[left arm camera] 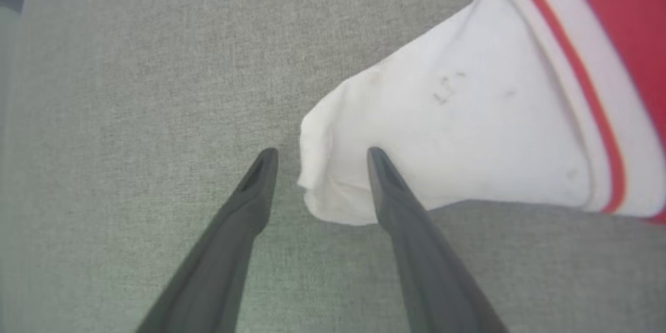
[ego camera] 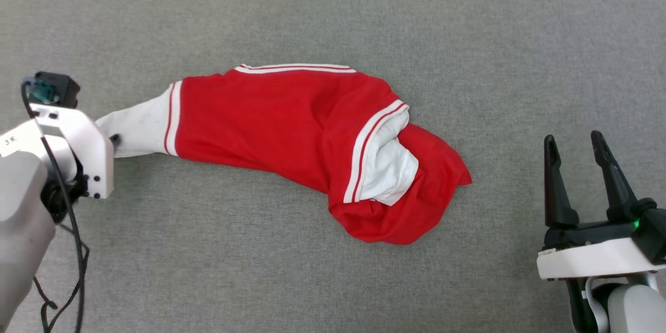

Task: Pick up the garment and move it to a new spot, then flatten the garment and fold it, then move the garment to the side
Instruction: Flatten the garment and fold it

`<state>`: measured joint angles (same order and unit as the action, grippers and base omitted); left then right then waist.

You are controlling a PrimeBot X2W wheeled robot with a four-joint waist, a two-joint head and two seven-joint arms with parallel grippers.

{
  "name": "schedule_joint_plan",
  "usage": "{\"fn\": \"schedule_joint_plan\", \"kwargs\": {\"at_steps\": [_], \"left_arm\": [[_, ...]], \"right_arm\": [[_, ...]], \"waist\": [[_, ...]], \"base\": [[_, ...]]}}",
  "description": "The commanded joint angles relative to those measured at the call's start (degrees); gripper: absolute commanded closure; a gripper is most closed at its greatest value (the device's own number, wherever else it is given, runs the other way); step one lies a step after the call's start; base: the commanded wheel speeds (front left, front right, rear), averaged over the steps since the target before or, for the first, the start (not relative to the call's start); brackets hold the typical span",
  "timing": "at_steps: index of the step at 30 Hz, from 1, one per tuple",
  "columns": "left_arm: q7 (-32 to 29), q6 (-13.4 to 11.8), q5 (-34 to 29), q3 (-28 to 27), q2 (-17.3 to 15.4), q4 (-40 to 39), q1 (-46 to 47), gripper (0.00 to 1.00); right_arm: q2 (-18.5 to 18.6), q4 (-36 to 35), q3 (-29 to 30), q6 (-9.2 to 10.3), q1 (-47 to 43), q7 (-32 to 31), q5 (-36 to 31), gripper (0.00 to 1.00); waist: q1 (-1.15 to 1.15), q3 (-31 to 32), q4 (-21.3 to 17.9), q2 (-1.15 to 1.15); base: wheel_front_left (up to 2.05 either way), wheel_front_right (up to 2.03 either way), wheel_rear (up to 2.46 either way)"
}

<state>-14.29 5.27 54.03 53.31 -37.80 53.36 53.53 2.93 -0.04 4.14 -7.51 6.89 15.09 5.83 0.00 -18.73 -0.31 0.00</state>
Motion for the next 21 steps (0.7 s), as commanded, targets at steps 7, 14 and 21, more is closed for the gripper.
{"fn": "schedule_joint_plan", "kwargs": {"at_steps": [7, 14, 21], "left_arm": [[14.78, -1.89, -3.8, -0.17, 2.38, -0.79, 0.81, 0.0], [24.39, -4.87, -5.24, -0.75, 3.1, -3.52, -1.84, 0.0], [29.3, -11.0, -6.88, -3.76, 2.2, -11.65, -7.22, 0.0]], "right_arm": [[-0.1, -0.6, 2.56, 0.04, -1.52, 0.11, -0.24, 0.0], [-0.1, -2.09, 4.0, 0.04, -0.67, 0.11, -2.81, 0.0], [0.16, -3.89, 3.99, 0.05, 4.64, 0.11, -7.09, 0.0]], "waist": [[0.0, 5.71, 2.54, 0.0], [0.0, 8.45, 4.47, 0.0], [0.0, 9.61, 6.48, 0.0]], "base": [[0.0, 0.0, 0.0], [0.0, 0.0, 0.0], [0.0, 0.0, 0.0]]}}
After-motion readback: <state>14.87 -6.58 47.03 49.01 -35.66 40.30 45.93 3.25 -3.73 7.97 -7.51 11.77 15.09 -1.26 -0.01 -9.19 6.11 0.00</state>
